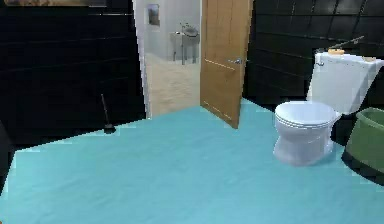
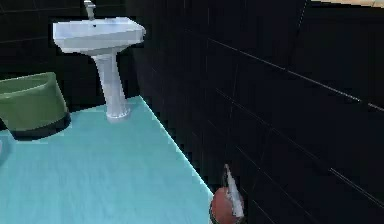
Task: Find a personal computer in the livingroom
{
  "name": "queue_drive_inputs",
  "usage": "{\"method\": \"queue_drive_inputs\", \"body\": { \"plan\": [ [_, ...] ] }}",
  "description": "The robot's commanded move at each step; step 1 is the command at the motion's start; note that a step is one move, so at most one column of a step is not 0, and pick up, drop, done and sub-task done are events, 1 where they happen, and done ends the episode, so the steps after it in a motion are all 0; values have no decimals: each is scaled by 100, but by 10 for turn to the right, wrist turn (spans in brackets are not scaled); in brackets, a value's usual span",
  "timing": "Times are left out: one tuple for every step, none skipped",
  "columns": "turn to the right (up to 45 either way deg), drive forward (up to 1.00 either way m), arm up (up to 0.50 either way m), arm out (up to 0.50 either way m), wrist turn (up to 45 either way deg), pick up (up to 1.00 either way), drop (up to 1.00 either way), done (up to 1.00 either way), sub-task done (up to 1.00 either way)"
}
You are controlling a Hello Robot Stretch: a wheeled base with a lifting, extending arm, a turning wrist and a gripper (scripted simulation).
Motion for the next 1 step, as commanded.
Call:
{"method": "queue_drive_inputs", "body": {
  "plan": [
    [-450,0,0,0,0,0,0,0,0]
  ]
}}
